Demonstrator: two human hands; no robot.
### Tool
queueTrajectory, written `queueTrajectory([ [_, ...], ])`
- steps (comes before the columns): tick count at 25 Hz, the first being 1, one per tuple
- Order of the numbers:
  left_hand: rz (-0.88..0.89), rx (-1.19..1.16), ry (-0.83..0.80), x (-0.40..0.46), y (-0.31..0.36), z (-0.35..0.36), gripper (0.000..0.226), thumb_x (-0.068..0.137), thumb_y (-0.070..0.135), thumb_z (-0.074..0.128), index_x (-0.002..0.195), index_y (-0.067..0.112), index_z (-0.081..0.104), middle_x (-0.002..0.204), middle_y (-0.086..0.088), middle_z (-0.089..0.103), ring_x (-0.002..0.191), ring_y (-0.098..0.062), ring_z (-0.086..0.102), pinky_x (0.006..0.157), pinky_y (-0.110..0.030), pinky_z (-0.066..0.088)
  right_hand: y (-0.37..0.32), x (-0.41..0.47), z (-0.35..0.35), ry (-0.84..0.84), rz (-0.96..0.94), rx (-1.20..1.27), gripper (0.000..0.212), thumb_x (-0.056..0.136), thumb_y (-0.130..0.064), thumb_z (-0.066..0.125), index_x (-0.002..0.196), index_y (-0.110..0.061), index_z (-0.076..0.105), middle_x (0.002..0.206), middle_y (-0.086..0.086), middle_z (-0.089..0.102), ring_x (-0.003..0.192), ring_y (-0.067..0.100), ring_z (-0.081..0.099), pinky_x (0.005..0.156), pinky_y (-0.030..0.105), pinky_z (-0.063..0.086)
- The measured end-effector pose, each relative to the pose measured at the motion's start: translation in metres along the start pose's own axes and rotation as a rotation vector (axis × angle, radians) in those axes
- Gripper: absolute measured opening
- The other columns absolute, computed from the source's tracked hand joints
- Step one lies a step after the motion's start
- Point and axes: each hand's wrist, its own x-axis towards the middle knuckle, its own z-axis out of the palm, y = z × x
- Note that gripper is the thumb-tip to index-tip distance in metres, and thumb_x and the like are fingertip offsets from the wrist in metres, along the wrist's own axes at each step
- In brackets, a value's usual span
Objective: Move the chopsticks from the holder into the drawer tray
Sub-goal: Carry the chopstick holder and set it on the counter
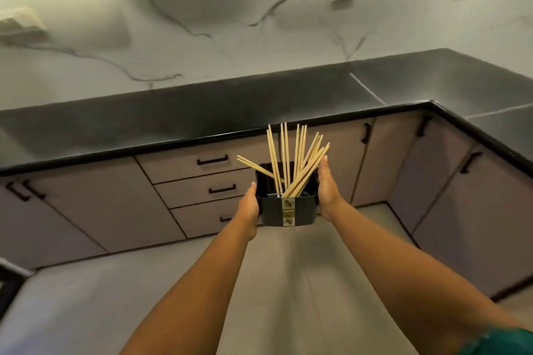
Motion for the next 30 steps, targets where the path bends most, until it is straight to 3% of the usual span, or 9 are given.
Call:
queueTrajectory([
  [3, 0.000, -0.021, 0.086, 0.032, 0.023, -0.026, 0.059, 0.095, 0.053, 0.035, 0.143, 0.019, 0.038, 0.148, -0.009, 0.042, 0.134, -0.028, 0.038, 0.114, -0.047, 0.025, -0.003, 0.049, 0.037, -0.090, 0.000, -0.037, 0.060, 0.097, -0.061, 0.020, 0.134, -0.025, 0.050, 0.126, 0.000, 0.060, 0.129, 0.021, 0.047, 0.107, 0.036, 0.035],
  [7, 0.007, -0.001, 0.203, 0.073, 0.055, -0.064, 0.062, 0.096, 0.054, 0.031, 0.145, 0.016, 0.035, 0.148, -0.010, 0.040, 0.135, -0.029, 0.037, 0.114, -0.044, 0.025, -0.002, 0.108, 0.091, -0.195, 0.022, -0.037, 0.059, 0.098, -0.058, 0.019, 0.136, -0.023, 0.048, 0.140, 0.007, 0.051, 0.133, 0.024, 0.043, 0.114, 0.045, 0.029],
  [12, 0.069, 0.023, 0.258, 0.151, 0.116, -0.111, 0.061, 0.098, 0.051, 0.029, 0.146, 0.014, 0.034, 0.151, -0.011, 0.037, 0.138, -0.029, 0.033, 0.111, -0.043, 0.024, -0.011, 0.199, 0.159, -0.253, 0.008, -0.048, 0.062, 0.097, -0.060, 0.019, 0.139, -0.024, 0.047, 0.142, 0.005, 0.051, 0.133, 0.021, 0.043, 0.115, 0.044, 0.028],
  [15, 0.112, 0.160, 0.284, 0.202, 0.162, -0.136, 0.062, 0.097, 0.054, 0.027, 0.146, 0.017, 0.031, 0.152, -0.013, 0.032, 0.140, -0.030, 0.029, 0.112, -0.044, 0.022, -0.021, 0.256, 0.200, -0.242, -0.028, -0.044, 0.049, 0.098, -0.058, 0.021, 0.125, -0.035, 0.055, 0.127, -0.008, 0.059, 0.116, 0.006, 0.052, 0.097, 0.028, 0.039],
  [17, 0.108, 0.182, 0.291, 0.232, 0.190, -0.151, 0.064, 0.096, 0.055, 0.027, 0.147, 0.016, 0.031, 0.153, -0.013, 0.032, 0.140, -0.030, 0.029, 0.112, -0.043, 0.022, -0.031, 0.288, 0.225, -0.216, -0.067, -0.038, 0.045, 0.098, -0.058, 0.022, 0.122, -0.039, 0.055, 0.116, -0.020, 0.060, 0.110, -0.002, 0.050, 0.090, 0.020, 0.035],
  [20, 0.093, 0.137, 0.266, 0.286, 0.235, -0.175, 0.064, 0.096, 0.054, 0.028, 0.147, 0.015, 0.031, 0.152, -0.013, 0.033, 0.139, -0.029, 0.031, 0.112, -0.041, 0.023, -0.040, 0.343, 0.262, -0.198, -0.052, -0.027, 0.052, 0.094, -0.064, 0.024, 0.125, -0.038, 0.056, 0.125, -0.013, 0.061, 0.122, 0.009, 0.048, 0.100, 0.031, 0.035],
  [23, 0.083, 0.108, 0.266, 0.332, 0.269, -0.186, 0.066, 0.095, 0.056, 0.030, 0.147, 0.015, 0.030, 0.152, -0.012, 0.033, 0.139, -0.028, 0.031, 0.114, -0.041, 0.024, -0.052, 0.394, 0.285, -0.157, -0.043, -0.060, 0.064, 0.092, -0.067, 0.023, 0.142, -0.032, 0.042, 0.148, -0.004, 0.043, 0.139, 0.016, 0.030, 0.115, 0.041, 0.017],
  [30, 0.034, 0.071, 0.252, 0.430, 0.300, -0.190, 0.067, 0.093, 0.058, 0.031, 0.145, 0.016, 0.036, 0.149, -0.010, 0.039, 0.138, -0.027, 0.034, 0.115, -0.044, 0.024, -0.051, 0.495, 0.302, -0.154, 0.054, -0.050, 0.068, 0.092, -0.067, 0.024, 0.144, -0.027, 0.040, 0.150, 0.001, 0.042, 0.140, 0.021, 0.032, 0.118, 0.045, 0.017],
])
